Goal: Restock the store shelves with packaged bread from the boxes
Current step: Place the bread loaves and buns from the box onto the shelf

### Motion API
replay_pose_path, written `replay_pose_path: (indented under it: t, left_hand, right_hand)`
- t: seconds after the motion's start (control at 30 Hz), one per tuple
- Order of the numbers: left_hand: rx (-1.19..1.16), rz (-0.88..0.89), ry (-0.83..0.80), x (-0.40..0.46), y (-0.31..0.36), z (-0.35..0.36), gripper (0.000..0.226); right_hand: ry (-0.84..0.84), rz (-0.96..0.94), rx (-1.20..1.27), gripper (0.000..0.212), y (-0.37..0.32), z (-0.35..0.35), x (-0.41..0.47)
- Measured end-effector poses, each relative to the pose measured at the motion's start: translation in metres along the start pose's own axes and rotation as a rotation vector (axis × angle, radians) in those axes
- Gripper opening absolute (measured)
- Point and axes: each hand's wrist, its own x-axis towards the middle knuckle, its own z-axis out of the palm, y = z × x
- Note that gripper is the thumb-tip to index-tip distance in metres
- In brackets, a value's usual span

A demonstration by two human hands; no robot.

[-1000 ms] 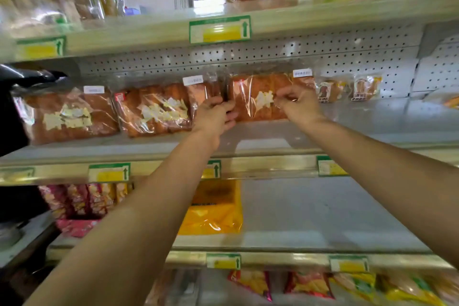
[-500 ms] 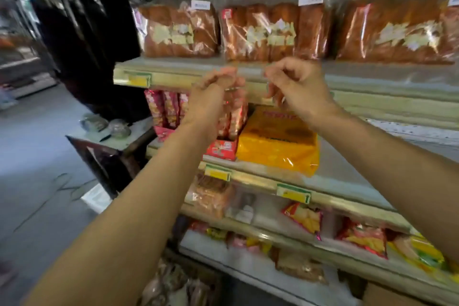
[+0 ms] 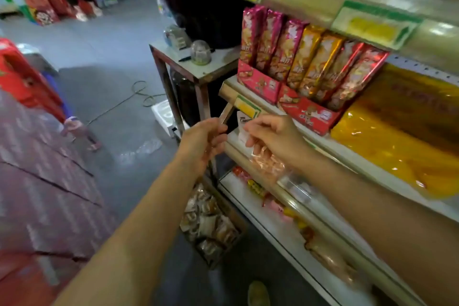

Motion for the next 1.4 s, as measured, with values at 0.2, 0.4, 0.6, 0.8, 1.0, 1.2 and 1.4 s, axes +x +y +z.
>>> replay_pose_path:
  t: [0.2,0.4,0.6,0.8,1.0,1.2,1.4]
  left_hand:
    - [-0.088,-0.142,0.255,0.052,-0.062,-0.063,0.010]
    - [-0.200,-0.303,0.388,0.094,-0.149,-0.127,0.018]
    - [-0.094,-0.426,0.444,0.150,-0.239,-0.195,0.015]
    - [0.003,-0.499,0.485,0.218,-0.357,-0.245,0.018]
    - [0.217,-0.522,0.455,0.279,-0.471,-0.266,0.015]
    - [0.687,-0.359,0.339,0.326,-0.542,-0.264,0.068]
    - [1.157,-0.297,0.234,0.357,-0.595,-0.269,0.083]
  right_hand:
    - [-0.198,0.215,-0.024,0.013,0.069,0.049,0.051]
    - [-0.354,0.382,-0.098,0.012,0.163,0.105,0.083]
    - [-0.418,0.548,-0.149,0.011,0.285,0.163,0.115]
    - [-0.448,0.707,-0.168,0.010,0.420,0.212,0.143]
    - [-0.473,0.727,-0.295,0.009,0.539,0.236,0.146]
    - [-0.555,0.531,-0.581,0.015,0.625,0.248,0.159]
    - [-0.853,0.211,-0.978,0.038,0.683,0.264,0.168]
